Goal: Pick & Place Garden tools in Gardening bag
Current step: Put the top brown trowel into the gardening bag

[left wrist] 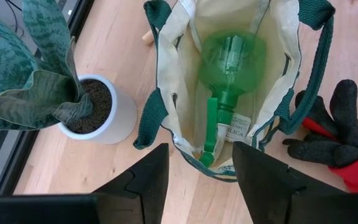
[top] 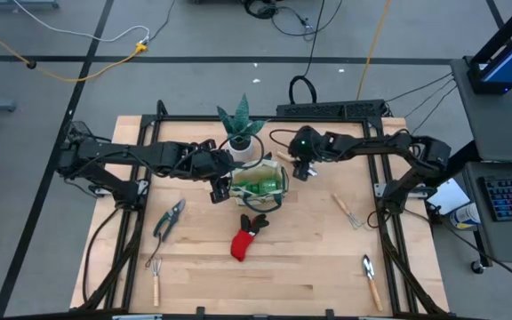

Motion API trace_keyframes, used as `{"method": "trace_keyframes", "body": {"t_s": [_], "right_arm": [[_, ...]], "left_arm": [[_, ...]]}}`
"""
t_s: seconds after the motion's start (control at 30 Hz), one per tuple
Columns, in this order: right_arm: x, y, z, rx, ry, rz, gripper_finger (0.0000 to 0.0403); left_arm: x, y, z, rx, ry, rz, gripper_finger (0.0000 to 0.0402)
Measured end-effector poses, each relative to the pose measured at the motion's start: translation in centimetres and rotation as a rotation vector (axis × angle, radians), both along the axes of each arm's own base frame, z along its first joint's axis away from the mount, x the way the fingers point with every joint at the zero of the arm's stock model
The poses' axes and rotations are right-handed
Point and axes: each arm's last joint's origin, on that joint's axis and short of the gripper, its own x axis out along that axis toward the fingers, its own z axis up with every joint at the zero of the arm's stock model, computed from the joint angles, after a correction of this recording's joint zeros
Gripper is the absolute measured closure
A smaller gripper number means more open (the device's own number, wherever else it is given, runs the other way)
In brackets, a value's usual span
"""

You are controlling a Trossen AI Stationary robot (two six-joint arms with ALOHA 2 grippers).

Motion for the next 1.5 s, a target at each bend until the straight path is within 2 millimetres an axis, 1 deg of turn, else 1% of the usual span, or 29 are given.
{"method": "trace_keyframes", "body": {"t_s": [0.17,0.4,0.63,0.73,0.93,1.0,1.13,1.23,1.37,1.5], "right_arm": [[0.3,-0.2,-0.9,0.004,0.015,0.000,0.0238],[0.7,-0.4,-3.4,0.039,0.083,0.000,0.0238],[0.6,-0.9,-4.1,0.063,0.099,-0.029,0.0242],[0.4,-1.1,-4.1,0.071,0.105,-0.035,0.0263],[0.1,-1.5,-4.3,0.104,0.110,-0.024,0.0343],[0.1,-1.5,-4.3,0.108,0.108,-0.021,0.0345],[-0.2,-1.3,-3.9,0.102,0.120,-0.019,0.0345],[-0.6,-0.8,-3.1,0.066,0.160,-0.041,0.0345],[-1.6,0.1,-1.3,-0.033,0.238,-0.087,0.0345],[-2.3,1.5,0.9,-0.118,0.255,-0.113,0.0345]], "left_arm": [[0.0,0.0,0.0,0.000,0.000,-0.001,0.0218],[0.0,0.0,0.0,0.000,0.000,0.000,0.0218],[0.0,0.0,0.0,0.000,0.000,0.000,0.0218],[0.0,0.0,0.0,0.000,0.000,-0.001,0.0218],[0.0,0.0,0.0,-0.001,0.000,0.001,0.0218],[0.0,0.0,0.0,-0.001,0.000,0.001,0.0218],[0.0,0.0,0.0,-0.001,0.000,0.001,0.0218],[0.0,0.0,0.0,-0.001,-0.001,0.001,0.0218],[0.0,0.0,0.0,-0.002,-0.001,0.003,0.0218],[0.0,0.0,0.0,-0.002,-0.001,0.003,0.0218]]}}
